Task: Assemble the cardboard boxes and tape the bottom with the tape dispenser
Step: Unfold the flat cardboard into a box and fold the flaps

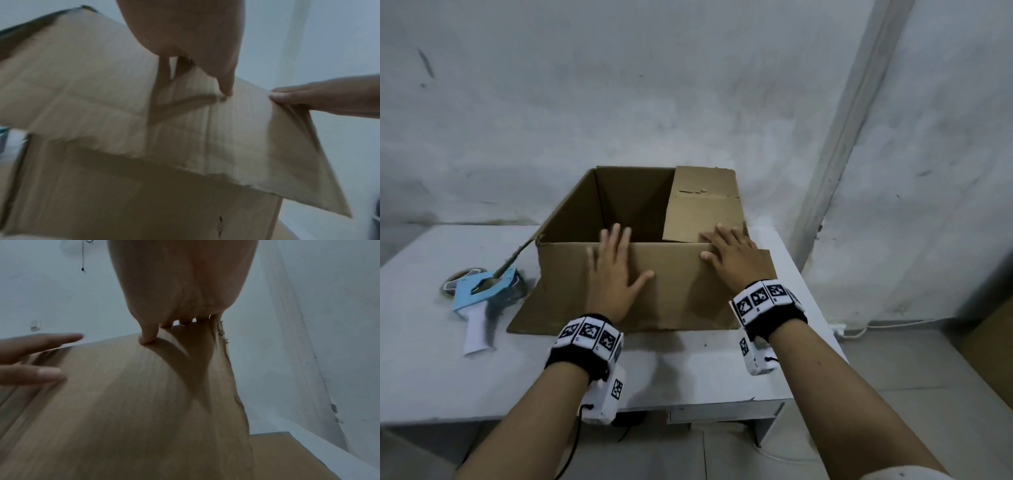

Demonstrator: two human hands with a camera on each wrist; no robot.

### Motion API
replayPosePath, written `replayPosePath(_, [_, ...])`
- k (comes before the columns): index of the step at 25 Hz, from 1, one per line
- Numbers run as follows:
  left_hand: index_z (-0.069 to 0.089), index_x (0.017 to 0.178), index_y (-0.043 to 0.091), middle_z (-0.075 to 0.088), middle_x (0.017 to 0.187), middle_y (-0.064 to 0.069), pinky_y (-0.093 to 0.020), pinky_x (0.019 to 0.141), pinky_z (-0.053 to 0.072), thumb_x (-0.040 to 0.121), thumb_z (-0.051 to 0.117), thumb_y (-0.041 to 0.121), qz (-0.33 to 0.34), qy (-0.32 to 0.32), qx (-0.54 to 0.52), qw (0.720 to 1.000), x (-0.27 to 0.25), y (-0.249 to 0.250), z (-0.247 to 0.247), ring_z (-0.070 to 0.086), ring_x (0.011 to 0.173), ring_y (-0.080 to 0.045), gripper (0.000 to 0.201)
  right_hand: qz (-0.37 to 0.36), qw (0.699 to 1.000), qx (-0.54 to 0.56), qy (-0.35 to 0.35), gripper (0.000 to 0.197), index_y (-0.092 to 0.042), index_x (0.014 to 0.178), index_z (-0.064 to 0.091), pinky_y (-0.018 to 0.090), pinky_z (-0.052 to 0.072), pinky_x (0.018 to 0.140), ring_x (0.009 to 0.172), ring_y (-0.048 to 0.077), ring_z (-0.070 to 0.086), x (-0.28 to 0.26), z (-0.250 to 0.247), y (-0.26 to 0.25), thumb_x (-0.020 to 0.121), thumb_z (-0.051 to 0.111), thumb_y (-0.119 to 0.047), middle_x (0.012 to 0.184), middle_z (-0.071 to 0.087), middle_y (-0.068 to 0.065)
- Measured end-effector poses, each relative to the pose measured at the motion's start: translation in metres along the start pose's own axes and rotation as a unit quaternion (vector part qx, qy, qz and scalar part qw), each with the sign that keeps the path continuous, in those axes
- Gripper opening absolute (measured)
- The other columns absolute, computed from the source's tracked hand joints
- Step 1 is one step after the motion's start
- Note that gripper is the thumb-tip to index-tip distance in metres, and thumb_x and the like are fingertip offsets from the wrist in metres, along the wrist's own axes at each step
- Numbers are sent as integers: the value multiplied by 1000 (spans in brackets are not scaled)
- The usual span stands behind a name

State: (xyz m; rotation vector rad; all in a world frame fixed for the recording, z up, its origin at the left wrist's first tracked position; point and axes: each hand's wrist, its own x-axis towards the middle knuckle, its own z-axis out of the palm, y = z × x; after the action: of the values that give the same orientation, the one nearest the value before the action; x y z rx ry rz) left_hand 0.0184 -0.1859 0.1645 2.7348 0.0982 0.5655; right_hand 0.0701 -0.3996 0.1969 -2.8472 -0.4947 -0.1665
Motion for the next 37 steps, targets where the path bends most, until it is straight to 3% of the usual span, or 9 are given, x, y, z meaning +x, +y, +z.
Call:
replayPosePath(2, [4,150,12,-2,159,-7,-43,118,-4,91,47,43,-109,35,-21,993,-11,-25,-8,-4,148,-24,79,17,1000,-8,21,48,-31,145,21,44,4,119,146,28,3,-5,5,-4,98,27,-40,158,10,5])
replayPosePath(6, [1,149,8,-4,159,-12,-45,120,0,95,40,41,-177,56,-51,981,-13,-67,-23,-2,147,-28,75,35,998,-23,37,54,-31,147,10,62,-7,111,146,31,-4,0,18,-40,97,28,-42,160,1,5])
replayPosePath(12, [34,141,4,34,148,-20,-45,115,20,98,18,49,-377,1,-264,888,4,-94,-50,32,137,-35,64,-10,997,-77,15,86,-30,148,-2,66,-7,108,144,41,-6,23,40,-108,83,44,-63,158,-4,16])
replayPosePath(15, [29,145,9,33,150,-16,-37,115,20,100,19,40,-328,76,-379,862,24,-105,-62,32,138,-31,55,20,997,-73,28,91,-30,148,-6,64,-9,109,143,43,-7,31,46,-118,81,46,-64,158,-6,16])
replayPosePath(18, [34,142,12,46,143,-11,-23,104,29,102,23,26,-205,161,-399,879,41,-111,-65,42,132,-25,44,18,997,-65,43,88,-33,147,-4,62,-11,109,144,39,-9,31,49,-115,81,44,-65,159,-4,10])
replayPosePath(21, [35,142,26,40,148,1,-25,110,27,101,29,26,-43,75,-339,937,50,-109,-54,35,135,-12,42,16,997,-48,60,85,-37,147,1,60,-11,111,146,33,-7,31,52,-113,81,45,-66,160,0,4])
replayPosePath(24, [34,142,29,33,152,3,-39,119,20,101,28,29,91,1,-114,989,52,-114,-33,24,143,-18,42,30,995,-43,79,86,-38,147,4,57,-8,113,147,28,-1,29,55,-110,78,47,-67,159,7,1])
replayPosePath(31, [27,145,30,25,156,4,-42,118,4,92,12,37,77,-45,14,996,51,-110,-37,16,147,-19,56,11,997,-31,70,85,-38,146,11,47,2,116,146,23,11,27,52,-102,77,48,-69,158,15,-1])
replayPosePath(37, [16,149,22,15,158,-2,-44,118,-3,100,17,40,4,-70,94,993,42,-65,-39,10,147,-24,52,70,994,-5,80,65,-36,143,26,44,6,116,144,22,17,8,25,-38,85,15,-65,157,21,-3])
